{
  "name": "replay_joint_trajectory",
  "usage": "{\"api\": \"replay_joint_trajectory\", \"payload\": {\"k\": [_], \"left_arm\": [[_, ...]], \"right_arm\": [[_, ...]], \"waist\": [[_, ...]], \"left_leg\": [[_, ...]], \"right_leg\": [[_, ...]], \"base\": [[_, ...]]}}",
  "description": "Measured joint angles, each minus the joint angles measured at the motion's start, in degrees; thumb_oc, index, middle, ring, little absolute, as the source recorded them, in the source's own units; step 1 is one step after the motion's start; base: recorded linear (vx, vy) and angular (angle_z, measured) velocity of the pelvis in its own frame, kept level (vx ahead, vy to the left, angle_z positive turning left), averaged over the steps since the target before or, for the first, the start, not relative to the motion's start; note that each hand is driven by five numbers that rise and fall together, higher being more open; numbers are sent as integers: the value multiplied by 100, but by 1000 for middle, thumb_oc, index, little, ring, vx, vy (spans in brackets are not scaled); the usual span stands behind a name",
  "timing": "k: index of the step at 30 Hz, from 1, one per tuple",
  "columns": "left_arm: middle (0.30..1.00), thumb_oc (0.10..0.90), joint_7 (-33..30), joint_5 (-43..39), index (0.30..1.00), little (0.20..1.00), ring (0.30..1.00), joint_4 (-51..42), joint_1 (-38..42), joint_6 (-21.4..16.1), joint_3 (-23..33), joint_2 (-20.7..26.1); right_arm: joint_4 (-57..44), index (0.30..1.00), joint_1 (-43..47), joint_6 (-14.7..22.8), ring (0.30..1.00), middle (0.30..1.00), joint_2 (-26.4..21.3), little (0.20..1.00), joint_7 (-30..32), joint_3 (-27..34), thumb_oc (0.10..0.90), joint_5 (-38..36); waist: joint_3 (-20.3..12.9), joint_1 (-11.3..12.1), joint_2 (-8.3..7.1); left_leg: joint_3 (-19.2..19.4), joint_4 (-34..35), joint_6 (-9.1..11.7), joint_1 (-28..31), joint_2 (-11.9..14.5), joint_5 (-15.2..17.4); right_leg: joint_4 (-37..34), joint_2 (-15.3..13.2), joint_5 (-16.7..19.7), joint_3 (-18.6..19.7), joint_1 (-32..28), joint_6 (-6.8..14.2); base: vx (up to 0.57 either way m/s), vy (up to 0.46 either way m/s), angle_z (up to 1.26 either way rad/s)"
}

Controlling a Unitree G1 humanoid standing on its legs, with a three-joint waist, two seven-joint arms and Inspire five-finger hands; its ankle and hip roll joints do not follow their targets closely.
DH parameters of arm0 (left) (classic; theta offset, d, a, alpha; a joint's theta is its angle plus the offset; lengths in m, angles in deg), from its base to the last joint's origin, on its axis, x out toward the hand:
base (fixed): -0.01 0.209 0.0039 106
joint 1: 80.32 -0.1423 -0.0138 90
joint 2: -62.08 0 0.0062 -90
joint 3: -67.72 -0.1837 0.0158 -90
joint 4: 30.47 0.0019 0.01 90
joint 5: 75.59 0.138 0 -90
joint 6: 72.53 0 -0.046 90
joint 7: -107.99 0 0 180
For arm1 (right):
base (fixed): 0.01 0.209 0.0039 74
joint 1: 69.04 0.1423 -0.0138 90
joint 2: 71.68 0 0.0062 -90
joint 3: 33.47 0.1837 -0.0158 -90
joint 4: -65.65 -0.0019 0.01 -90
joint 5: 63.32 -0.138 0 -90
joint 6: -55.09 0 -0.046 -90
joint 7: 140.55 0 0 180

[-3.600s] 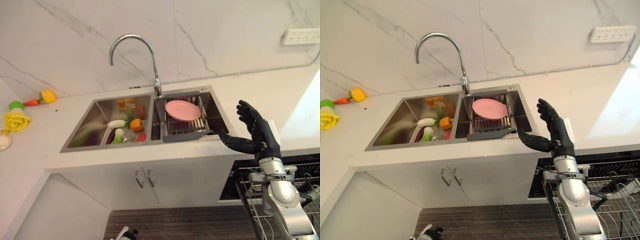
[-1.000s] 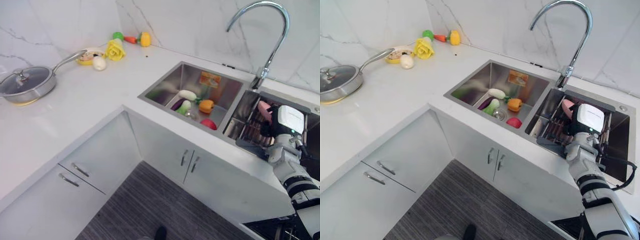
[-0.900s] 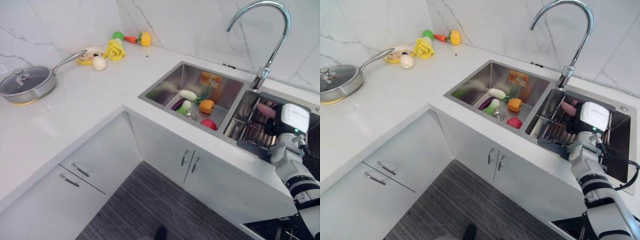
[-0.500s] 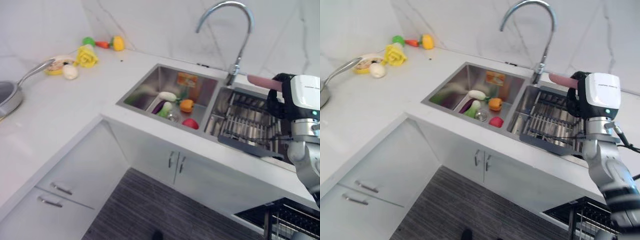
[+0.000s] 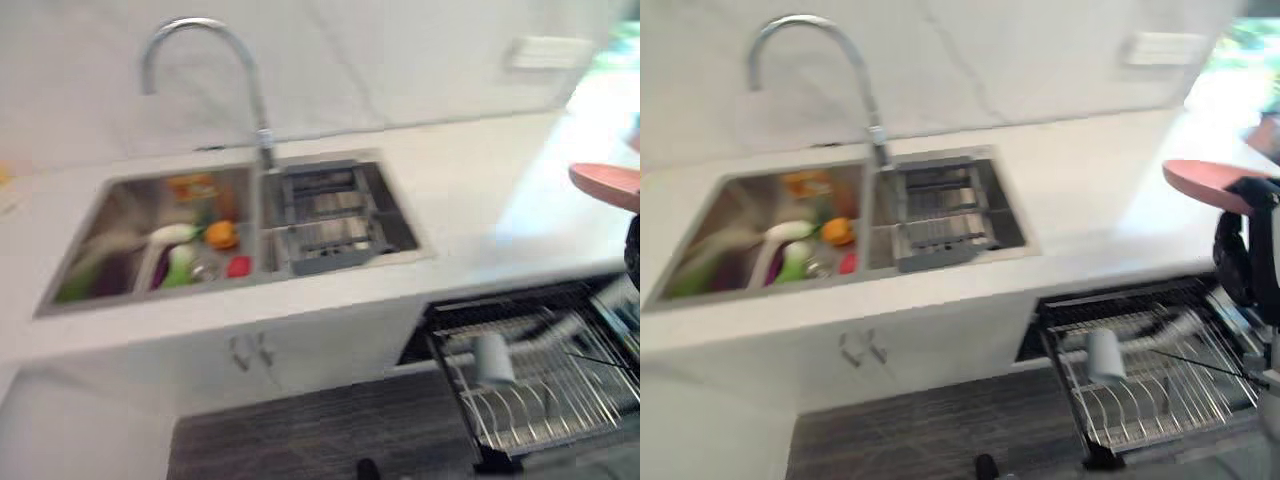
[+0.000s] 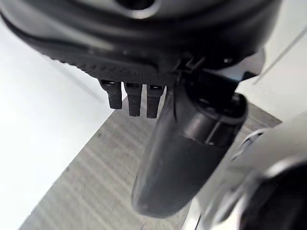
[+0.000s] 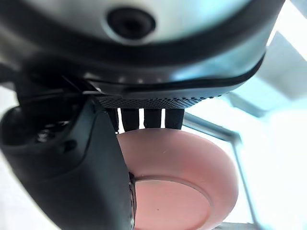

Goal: Place the dishes in the dishwasher.

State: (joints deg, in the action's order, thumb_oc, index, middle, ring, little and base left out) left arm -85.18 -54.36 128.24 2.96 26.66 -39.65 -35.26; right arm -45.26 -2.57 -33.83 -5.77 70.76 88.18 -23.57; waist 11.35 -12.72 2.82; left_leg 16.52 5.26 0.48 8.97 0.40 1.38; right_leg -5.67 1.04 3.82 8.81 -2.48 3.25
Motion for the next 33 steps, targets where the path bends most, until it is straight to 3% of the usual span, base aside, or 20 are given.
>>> {"api": "replay_joint_trajectory", "payload": {"k": [2, 4, 6, 8, 11, 15, 19, 21, 26, 27, 33], "left_arm": [[900, 800, 16, 22, 900, 900, 900, -136, 254, -36, 75, -24], [900, 800, 45, 28, 900, 900, 900, -179, 550, -49, 101, -87], [900, 800, 41, 34, 900, 900, 900, -285, 971, -153, 47, -136], [900, 800, 68, 211, 900, 900, 900, -664, 967, -558, -32, -186], [900, 800, 132, 246, 900, 900, 900, -481, 976, -539, -24, -476], [900, 800, 216, 274, 900, 900, 900, -99, 770, -483, -5, -570], [900, 800, 173, 314, 900, 900, 900, -99, 777, -474, -32, -450], [900, 800, 161, 430, 900, 900, 900, -120, 748, -497, -37, -421], [900, 800, 181, 623, 900, 900, 900, -102, 760, -486, -22, -269], [900, 800, 188, 645, 900, 900, 900, -72, 743, -454, -29, -222], [900, 800, 171, 651, 900, 900, 900, 71, 695, -332, 32, -205]], "right_arm": [[154, 300, -137, -143, 300, 300, -76, 300, -81, -4, 400, -115], [247, 300, -286, -179, 300, 300, -115, 300, -180, -80, 400, -101], [610, 300, -192, -206, 300, 300, -131, 300, -203, -483, 400, -106], [885, 300, -305, -242, 300, 300, -202, 300, -286, -681, 400, -109], [1072, 300, -302, -226, 300, 300, -474, 300, -447, -1081, 400, -108], [1528, 300, -80, 30, 300, 300, -779, 300, -591, -1782, 400, -98], [2335, 300, 358, 19, 300, 300, -1036, 300, -681, -2401, 400, -43], [2665, 300, 496, 46, 300, 300, -1295, 300, -839, -2626, 400, 124], [3765, 300, 974, 20, 300, 300, -1372, 300, -1045, -3284, 400, 142], [3840, 900, 977, 26, 900, 900, -1345, 900, -1116, -3394, 800, 162], [3433, 900, 926, 26, 900, 900, -1326, 900, -1203, -3473, 800, 332]], "waist": [[-54, -341, 175], [-141, -484, 349], [-163, -507, 490], [-146, -514, 534], [-75, -569, 675], [27, -416, 759], [46, -192, 775], [77, 44, 830], [139, 305, 749], [155, 373, 737], [272, 360, 620]], "left_leg": [[20, 1, 44, 80, 48, 31], [164, 30, 116, 151, 119, 90], [168, 34, 107, 188, 222, 210], [87, 34, 121, 167, 227, 224], [28, 33, 88, 144, 242, 189], [8, 33, 29, 25, 262, 114], [2, 32, 17, 6, 274, 60], [-23, 31, -5, -16, 276, 42], [-229, 28, -11, 25, 284, 3], [-297, 22, 17, 23, 281, -21], [-485, -1, 99, 175, 259, -40]], "right_leg": [[-16, 65, 54, 220, 58, -54], [-9, 151, 77, 351, 67, -60], [12, 263, 146, 363, 81, -81], [6, 280, 245, 332, 150, -123], [5, 283, 248, 252, 154, -135], [6, 283, 281, 187, 240, -187], [1, 271, 280, 147, 249, -189], [2, 254, 280, 84, 229, -190], [-15, 231, 247, -119, 124, -239], [-10, 213, 225, -196, 95, -270], [-26, 162, 138, -397, -137, -338]], "base": [[47, 7, -75], [44, 11, -58], [6, 29, -74], [-24, 17, -27], [-34, -3, 11], [-18, -5, 12], [-13, -19, 19], [-18, -38, 13], [-9, -44, 23], [12, -61, 27], [10, -36, 20]]}}
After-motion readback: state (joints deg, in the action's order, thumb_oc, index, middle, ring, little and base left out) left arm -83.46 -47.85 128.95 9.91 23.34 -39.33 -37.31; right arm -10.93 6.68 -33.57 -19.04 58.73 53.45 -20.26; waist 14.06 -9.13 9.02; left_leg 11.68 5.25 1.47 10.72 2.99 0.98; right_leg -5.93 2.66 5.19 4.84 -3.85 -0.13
